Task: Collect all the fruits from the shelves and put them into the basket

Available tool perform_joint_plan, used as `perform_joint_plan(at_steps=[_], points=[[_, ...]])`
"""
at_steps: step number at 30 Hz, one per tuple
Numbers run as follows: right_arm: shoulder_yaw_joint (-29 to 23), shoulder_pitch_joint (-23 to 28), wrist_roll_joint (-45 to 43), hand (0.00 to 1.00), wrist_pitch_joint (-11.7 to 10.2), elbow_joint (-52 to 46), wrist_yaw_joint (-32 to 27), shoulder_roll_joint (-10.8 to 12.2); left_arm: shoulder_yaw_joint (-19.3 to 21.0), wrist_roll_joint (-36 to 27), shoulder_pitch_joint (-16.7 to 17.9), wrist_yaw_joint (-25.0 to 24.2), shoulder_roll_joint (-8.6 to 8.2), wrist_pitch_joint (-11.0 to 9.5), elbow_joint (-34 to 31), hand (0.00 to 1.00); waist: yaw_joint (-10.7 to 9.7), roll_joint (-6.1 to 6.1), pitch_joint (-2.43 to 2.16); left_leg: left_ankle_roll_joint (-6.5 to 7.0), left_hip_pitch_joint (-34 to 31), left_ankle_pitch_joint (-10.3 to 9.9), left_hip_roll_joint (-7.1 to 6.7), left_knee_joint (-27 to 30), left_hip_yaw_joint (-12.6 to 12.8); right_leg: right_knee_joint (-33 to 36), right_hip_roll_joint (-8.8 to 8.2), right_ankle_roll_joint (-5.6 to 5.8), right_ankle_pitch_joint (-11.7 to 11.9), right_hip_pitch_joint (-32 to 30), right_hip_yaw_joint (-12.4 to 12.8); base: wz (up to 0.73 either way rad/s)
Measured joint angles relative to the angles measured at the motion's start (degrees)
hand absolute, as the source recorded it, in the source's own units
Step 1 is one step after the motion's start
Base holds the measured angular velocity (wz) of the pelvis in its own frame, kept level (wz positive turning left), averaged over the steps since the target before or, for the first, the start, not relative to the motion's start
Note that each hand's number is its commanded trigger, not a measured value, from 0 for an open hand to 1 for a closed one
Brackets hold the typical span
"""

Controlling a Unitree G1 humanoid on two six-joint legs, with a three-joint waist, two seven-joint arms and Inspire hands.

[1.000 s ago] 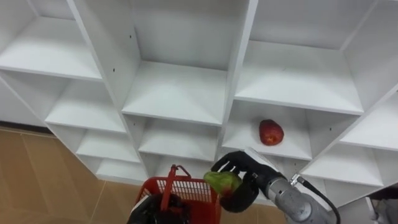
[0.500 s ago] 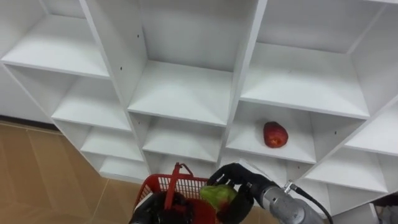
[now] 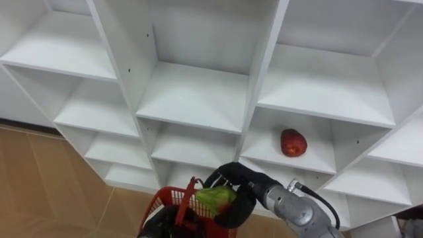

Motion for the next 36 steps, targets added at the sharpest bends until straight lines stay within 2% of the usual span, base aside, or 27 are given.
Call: perform_joint_plan(at_steps=[9,11,16,20,24,25,29,36], points=[[0.87,-0.43,3.45,1.0,0.07,2.12,0.5,0.23,-1.5,2.54,0.02,1.15,-0.14,0.06,-0.34,1.0,-0.01,-0.08,0.0,0.0,0.1,0.0,0.0,0.01,0.01,-0.14,0.01,0.02,-0.01,0.42,-0.22,0.0],[0.85,-0.41,4.22,1.0,0.11,2.77,1.07,0.31,-1.57,4.72,0.07,1.1,-0.61,0.11,-1.25,1.0,0.02,-0.08,0.0,0.0,-0.04,0.0,0.01,0.01,-0.03,-0.11,-0.03,0.04,-0.03,0.37,-0.42,0.04],[0.78,-0.47,5.25,1.0,0.12,3.4,1.19,0.28,-1.69,4.62,0.1,1.22,-1.13,0.14,-2.12,1.0,0.03,-0.11,-0.03,0.0,-0.02,0.0,0.01,0.01,-0.07,-0.13,-0.01,0.05,-0.03,0.52,-0.39,0.0],[0.76,-0.77,10.27,1.0,1.63,4.95,1.12,0.18,-1.83,4.63,0.1,1.67,-0.96,1.37,-2.38,1.0,-0.01,-0.24,-0.15,0.0,-0.09,0.0,0.01,0.01,-0.04,-0.26,0.04,0.06,-0.03,0.55,-0.38,0.0],[0.72,-0.8,13.23,1.0,1.8,5.52,1.11,0.12,-1.82,4.58,0.12,1.63,-0.83,2.91,-2.34,1.0,-0.16,-0.31,-0.27,0.0,0.04,0.0,0.01,0.01,-0.06,-0.52,0.08,0.05,-0.03,0.85,-0.42,0.01],[0.57,-0.83,15.37,1.0,1.77,7.11,1.03,0.12,-1.87,4.58,0.14,1.61,-0.78,3.18,-2.29,1.0,-0.18,-0.44,-0.44,0.0,0.12,0.0,0.02,0.06,-0.06,-0.77,0.13,0.05,-0.01,1.18,-0.53,0.09],[0.71,-0.82,22.13,1.0,1.79,12.09,1.01,0.32,-1.87,4.52,0.21,1.59,-0.69,3.37,-2.14,1.0,-0.22,-0.57,-0.5,-0.01,0.09,0.0,0.01,0.93,-0.67,-0.92,-0.02,0.05,0.0,1.74,-1.44,0.1],[0.67,-0.82,24.07,1.0,1.78,13.21,0.77,-0.06,-2.05,4.45,0.31,1.61,-0.73,3.44,-2.14,1.0,-0.26,-0.43,-0.39,-0.02,-0.39,-0.01,0.03,1.05,-1.38,-0.85,-0.03,0.02,0.01,1.71,-2.33,0.08]])
